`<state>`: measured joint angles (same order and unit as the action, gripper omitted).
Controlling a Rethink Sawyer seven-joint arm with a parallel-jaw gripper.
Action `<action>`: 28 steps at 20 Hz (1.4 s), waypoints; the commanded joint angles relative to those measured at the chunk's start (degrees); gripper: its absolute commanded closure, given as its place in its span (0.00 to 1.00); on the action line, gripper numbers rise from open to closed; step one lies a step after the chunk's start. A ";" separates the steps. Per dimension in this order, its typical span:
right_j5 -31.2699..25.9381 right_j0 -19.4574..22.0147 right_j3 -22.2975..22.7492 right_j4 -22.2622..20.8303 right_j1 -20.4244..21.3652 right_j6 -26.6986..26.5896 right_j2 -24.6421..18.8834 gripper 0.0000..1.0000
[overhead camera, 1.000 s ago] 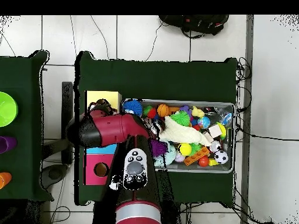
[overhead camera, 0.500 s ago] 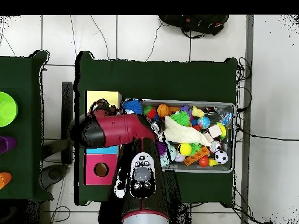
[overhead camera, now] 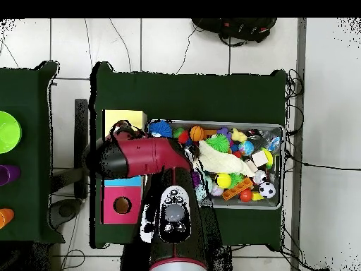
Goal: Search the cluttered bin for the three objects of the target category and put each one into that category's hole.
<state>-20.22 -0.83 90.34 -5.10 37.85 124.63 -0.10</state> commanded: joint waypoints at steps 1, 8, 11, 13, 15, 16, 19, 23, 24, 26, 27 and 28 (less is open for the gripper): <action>-3.95 4.19 4.88 -0.06 -0.62 -0.13 -6.33 0.00; -8.70 14.78 8.62 -3.71 4.84 -12.39 -11.73 0.00; -14.71 19.72 10.08 -5.28 9.03 -18.92 -13.84 0.00; -19.03 22.87 12.40 -4.60 13.25 -21.75 -15.78 0.00; -22.16 25.78 15.26 -3.20 17.36 -23.65 -18.09 0.00; -23.17 27.02 16.28 -2.65 18.83 -24.46 -19.13 0.00; -24.56 30.47 18.67 -2.14 21.24 -25.85 -21.99 0.00; -19.28 30.79 19.97 -8.46 17.75 -23.89 -22.64 0.00; -17.67 30.22 20.29 -10.64 16.22 -22.82 -22.20 0.00; -14.37 29.05 21.20 -14.21 13.77 -21.07 -21.27 0.00; -12.08 28.31 21.79 -16.17 13.25 -19.92 -20.64 0.00; -9.79 27.86 22.49 -17.64 12.64 -18.17 -20.09 0.00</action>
<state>-35.39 28.93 102.38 -13.32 54.72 118.50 -14.52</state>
